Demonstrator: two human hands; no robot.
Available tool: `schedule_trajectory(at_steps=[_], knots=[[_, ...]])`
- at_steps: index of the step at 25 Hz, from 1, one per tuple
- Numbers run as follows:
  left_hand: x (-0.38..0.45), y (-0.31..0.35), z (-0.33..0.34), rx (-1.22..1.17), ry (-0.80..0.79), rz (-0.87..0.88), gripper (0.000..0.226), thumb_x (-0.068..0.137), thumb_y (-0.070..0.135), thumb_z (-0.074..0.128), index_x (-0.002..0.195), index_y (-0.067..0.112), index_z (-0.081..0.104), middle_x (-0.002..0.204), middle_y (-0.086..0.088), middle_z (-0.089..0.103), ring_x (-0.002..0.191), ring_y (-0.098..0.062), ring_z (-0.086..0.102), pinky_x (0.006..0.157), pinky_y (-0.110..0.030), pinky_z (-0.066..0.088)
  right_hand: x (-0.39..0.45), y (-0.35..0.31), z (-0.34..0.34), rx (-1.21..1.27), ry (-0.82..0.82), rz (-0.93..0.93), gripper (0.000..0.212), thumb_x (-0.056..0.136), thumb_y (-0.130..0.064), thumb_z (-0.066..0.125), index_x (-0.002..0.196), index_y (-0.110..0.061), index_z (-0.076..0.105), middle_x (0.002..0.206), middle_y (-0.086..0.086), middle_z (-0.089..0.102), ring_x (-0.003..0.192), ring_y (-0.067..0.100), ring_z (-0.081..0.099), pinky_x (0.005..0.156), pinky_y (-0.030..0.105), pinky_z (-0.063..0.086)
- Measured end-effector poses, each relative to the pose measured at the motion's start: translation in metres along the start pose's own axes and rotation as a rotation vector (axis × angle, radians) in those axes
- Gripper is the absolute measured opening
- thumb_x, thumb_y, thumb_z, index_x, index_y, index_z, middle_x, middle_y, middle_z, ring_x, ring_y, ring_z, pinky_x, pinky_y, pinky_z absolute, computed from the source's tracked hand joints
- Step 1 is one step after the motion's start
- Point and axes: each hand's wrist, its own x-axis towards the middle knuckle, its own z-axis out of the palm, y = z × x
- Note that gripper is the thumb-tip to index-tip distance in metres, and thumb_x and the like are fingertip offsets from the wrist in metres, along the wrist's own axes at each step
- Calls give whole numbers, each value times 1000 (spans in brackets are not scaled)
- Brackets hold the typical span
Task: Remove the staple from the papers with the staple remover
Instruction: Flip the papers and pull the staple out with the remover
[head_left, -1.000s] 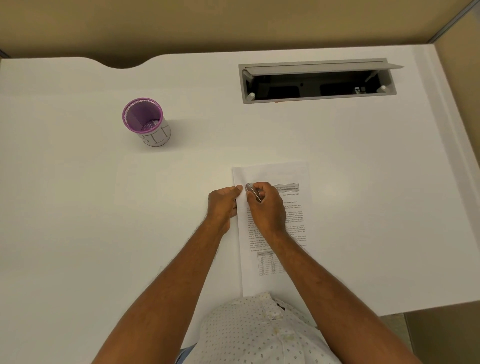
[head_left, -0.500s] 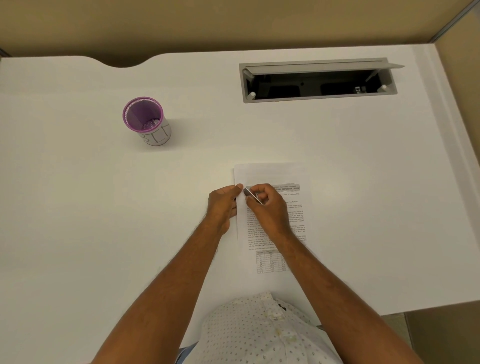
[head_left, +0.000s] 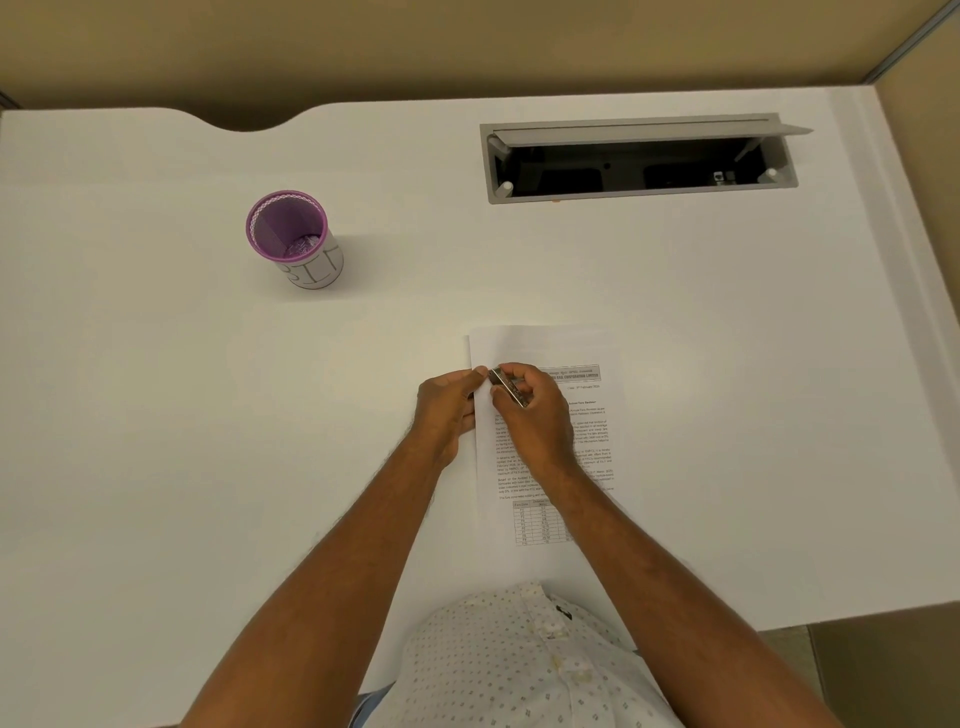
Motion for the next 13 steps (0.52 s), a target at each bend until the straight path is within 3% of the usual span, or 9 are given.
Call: schedule_trajectory(at_steps=[6,13], knots=[[0,0,1,8,9,7,30,94,25,74,116,4,75,100,-14,82,94,-30,79,87,-44,65,0,-1,5,-42,51,19,31,94,-44,66,124,-36,67,110,-21,61,91,-2,60,71,18,41],[-2,1,6,19,58,8,32,96,24,73,118,2,73,107,-18,79,102,-36,76,84,-41,65,1,-2,11,-106,95,9,31,97,-45,63,126,-32,67,116,-11,64,96,4,58,77,26,45]])
